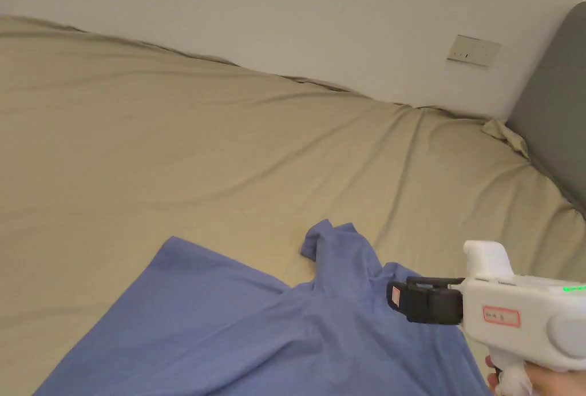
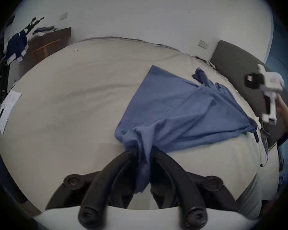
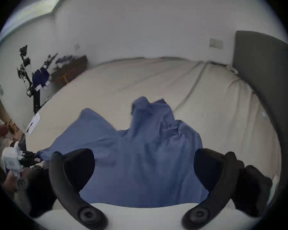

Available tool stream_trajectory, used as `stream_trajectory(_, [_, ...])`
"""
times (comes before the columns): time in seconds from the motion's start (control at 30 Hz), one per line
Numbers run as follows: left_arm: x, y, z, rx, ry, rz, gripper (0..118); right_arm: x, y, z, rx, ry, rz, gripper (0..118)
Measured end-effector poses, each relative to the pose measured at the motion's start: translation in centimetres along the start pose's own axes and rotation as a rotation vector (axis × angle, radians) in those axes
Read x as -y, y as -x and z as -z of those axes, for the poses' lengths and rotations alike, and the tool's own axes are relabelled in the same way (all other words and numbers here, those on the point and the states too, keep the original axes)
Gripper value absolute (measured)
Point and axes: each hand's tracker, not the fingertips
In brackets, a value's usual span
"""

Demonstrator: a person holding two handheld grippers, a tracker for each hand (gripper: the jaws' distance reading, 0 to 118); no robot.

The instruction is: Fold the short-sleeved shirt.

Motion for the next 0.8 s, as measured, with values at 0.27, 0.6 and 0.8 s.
stream_trajectory(0.27, [-0.7, -0.2, 1.2, -0.017, 0.018, -0.033, 12, -7.7, -7.7, 15.8, 0.148, 0.385, -0.022, 118])
stream_trajectory(0.6, [-1.3, -0.3, 1.7, -0.023, 0.004, -0.081, 9, -7.5, -5.7, 17.0, 0.16, 0.408, -0.07, 4])
stream_trajectory(0.8, [-4.4, 0.2, 0.1, 0.006, -0.091, -0.096, 9, -9.6, -3.9, 9.6, -0.01, 0.177, 0.066, 4])
